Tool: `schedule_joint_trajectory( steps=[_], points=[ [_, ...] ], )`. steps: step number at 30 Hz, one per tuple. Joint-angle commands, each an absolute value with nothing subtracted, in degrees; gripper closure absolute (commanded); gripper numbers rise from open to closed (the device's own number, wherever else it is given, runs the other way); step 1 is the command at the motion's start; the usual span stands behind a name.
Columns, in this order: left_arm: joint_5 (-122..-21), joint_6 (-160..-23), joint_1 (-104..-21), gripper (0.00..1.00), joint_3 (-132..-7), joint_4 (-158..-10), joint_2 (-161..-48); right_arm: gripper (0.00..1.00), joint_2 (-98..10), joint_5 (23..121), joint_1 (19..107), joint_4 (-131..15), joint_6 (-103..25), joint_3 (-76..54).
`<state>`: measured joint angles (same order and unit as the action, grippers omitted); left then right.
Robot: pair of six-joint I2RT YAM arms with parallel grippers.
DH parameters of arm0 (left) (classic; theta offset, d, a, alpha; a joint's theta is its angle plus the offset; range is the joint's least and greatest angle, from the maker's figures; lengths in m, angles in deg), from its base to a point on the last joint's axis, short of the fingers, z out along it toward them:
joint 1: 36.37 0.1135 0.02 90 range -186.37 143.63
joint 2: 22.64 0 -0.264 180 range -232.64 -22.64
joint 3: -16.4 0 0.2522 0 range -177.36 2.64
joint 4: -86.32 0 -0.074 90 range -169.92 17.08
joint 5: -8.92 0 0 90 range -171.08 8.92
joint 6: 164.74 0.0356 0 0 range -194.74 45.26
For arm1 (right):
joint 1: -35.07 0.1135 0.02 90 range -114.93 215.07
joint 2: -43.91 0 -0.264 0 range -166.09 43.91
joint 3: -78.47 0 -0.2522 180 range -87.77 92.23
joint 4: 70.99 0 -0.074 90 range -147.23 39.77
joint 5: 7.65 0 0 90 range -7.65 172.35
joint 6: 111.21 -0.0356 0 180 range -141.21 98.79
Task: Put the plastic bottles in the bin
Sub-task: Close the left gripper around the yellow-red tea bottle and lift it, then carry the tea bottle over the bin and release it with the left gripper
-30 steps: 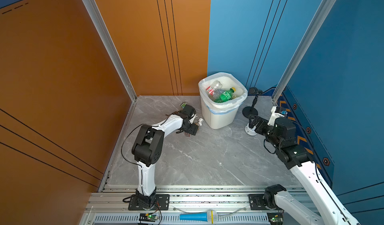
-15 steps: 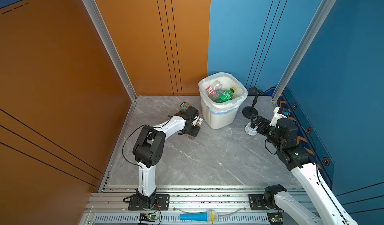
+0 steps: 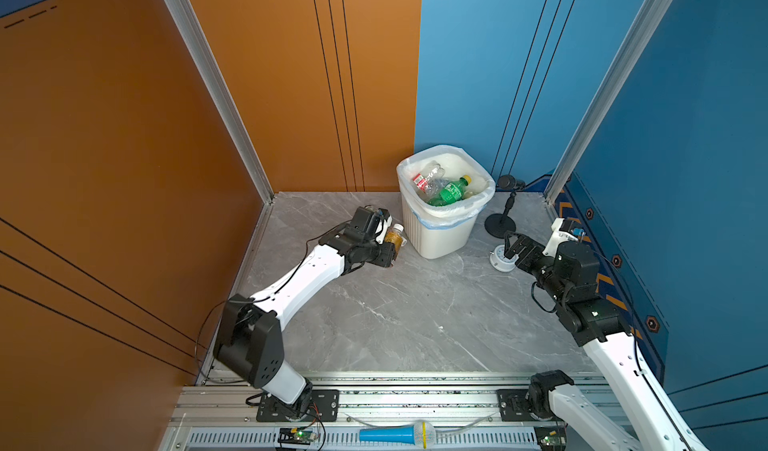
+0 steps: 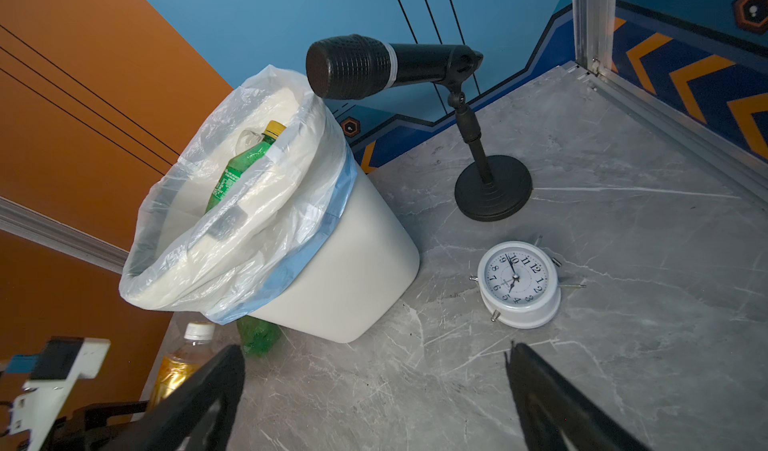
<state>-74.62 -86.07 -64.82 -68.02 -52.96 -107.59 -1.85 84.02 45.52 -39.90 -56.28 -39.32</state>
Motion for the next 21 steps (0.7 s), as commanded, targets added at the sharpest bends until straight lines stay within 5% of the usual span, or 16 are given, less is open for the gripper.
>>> schedule_joint_trajectory(
  steps=[1, 11, 21],
  points=[
    [-70.7, -89.0, -63.8, 0.46, -64.8, -61.5, -100.6, 0.00, -0.9, 83.3, 45.0, -41.2, -57.5, -40.0],
    [-67.3, -90.5, -61.6, 0.50, -71.0, -68.5, -94.6, 0.00, -0.1, 83.3, 44.6, -41.5, -58.3, -40.8],
    [-61.7, -91.2, -62.9, 0.49, -91.5, -71.8, -111.6, 0.00, 0.7, 83.2, 44.0, -40.9, -58.3, -40.8]
  ],
)
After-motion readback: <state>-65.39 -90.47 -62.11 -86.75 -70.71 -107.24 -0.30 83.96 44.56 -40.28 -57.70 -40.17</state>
